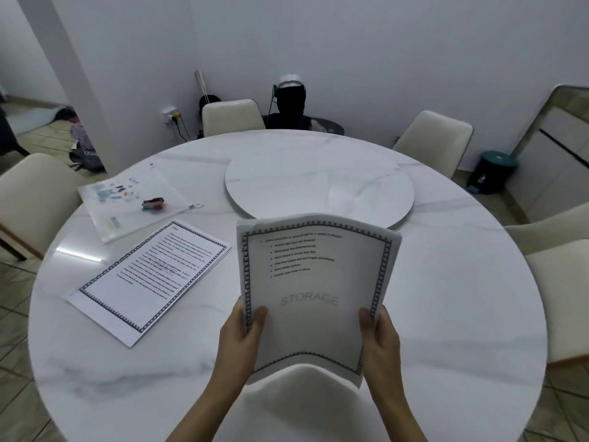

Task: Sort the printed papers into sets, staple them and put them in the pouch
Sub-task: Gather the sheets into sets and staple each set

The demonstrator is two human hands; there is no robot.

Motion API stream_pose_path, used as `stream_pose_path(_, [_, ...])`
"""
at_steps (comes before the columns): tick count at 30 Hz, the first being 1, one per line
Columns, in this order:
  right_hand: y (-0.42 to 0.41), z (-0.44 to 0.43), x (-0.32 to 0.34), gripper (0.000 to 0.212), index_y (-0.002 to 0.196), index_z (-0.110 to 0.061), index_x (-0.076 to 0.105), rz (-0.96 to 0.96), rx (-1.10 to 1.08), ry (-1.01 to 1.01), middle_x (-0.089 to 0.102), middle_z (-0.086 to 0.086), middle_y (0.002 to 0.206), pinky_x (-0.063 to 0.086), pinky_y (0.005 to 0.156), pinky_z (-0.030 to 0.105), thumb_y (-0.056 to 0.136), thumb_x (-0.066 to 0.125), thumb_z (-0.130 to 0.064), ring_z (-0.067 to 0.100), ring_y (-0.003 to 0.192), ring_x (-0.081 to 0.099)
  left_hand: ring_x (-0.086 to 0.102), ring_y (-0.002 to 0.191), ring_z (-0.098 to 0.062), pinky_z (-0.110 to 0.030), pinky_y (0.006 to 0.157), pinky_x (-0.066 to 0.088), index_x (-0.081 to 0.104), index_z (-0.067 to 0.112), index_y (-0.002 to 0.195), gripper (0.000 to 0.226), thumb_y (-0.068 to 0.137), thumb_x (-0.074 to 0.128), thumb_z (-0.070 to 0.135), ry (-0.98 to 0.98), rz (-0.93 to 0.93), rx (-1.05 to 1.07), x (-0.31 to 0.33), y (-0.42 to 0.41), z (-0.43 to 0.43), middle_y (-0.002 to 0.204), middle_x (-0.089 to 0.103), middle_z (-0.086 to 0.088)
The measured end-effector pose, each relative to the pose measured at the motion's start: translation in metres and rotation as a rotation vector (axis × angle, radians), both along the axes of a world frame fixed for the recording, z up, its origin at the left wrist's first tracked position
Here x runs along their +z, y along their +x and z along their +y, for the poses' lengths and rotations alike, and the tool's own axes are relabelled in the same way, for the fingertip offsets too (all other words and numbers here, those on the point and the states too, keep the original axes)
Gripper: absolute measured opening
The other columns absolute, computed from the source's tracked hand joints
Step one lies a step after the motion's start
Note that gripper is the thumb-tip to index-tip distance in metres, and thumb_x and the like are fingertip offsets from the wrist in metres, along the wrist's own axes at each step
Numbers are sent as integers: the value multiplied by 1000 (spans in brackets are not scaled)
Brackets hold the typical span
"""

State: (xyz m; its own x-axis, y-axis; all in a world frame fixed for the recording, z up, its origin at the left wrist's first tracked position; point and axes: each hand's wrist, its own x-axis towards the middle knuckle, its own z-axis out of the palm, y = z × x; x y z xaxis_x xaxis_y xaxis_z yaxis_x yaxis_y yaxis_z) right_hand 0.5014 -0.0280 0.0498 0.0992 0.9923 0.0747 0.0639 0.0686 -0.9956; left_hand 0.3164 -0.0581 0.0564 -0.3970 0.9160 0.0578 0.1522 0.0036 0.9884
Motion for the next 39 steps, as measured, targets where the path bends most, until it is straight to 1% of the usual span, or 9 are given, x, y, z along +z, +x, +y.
stream_pose_path(3, [-1,-1,6,25,88,-13,54,28,-15,6,62,-11,75,49,61,17,91,42,-35,2,67,56,58,83,16,-5,67,48,54,20,105,14,93,47,18,26,-9,13,6,2,2,99,61,17])
stream_pose_path(7, [-4,-9,-6,29,78,-11,49,20,-43,-38,53,-11,64,41,57,20,88,44,-38,3,59,46,58,87,16,-15,74,46,55,33,100,15,93,48,21,-40,-2,29,-8,2,-2,96,64,21])
stream_pose_path(11, [-1,-10,-15,38,85,-7,52,13,-31,-56,54,3,72,44,62,25,92,47,-43,7,64,49,58,90,14,-9,72,48,56,35,100,17,94,48,22,-78,26,14,-16,1,-5,92,65,34])
stream_pose_path(14, [4,-2,-9,25,79,-8,52,20,-32,-62,53,4,72,41,60,25,95,47,-26,9,62,47,61,89,7,-7,69,48,58,29,103,15,94,48,22,-72,40,20,-9,0,-1,94,66,22])
stream_pose_path(18, [11,10,-13,20,79,-10,51,-49,5,-82,54,5,72,42,58,23,96,45,-18,9,62,47,60,84,13,-11,67,48,56,39,94,17,92,51,24,-97,117,36,-8,-4,2,85,66,34])
stream_pose_path(22, [12,15,-33,24,72,-15,45,-192,51,-156,48,0,66,34,54,21,96,45,-16,12,60,42,60,82,0,-14,67,44,52,40,88,22,93,51,18,-193,168,38,-25,-7,-2,82,61,23])
stream_pose_path(26, [11,17,-60,26,71,-19,45,-307,122,-278,50,-3,67,35,58,23,95,43,-10,15,66,47,58,97,-17,-25,77,43,52,27,102,14,94,50,16,-339,207,22,-59,-8,-10,95,59,17])
stream_pose_path(30, [14,18,-80,13,89,-9,54,-412,187,-371,57,4,83,37,61,24,94,41,-7,21,81,52,57,93,-18,-23,74,42,52,19,103,12,93,50,13,-445,204,38,-83,-6,-16,113,64,-7])
stream_pose_path(39, [20,29,-88,19,101,-4,58,-478,285,-395,58,4,90,36,64,25,93,42,-8,19,83,53,57,91,-19,-24,70,39,59,7,112,23,93,51,17,-528,195,123,-95,-3,-21,112,65,-11])
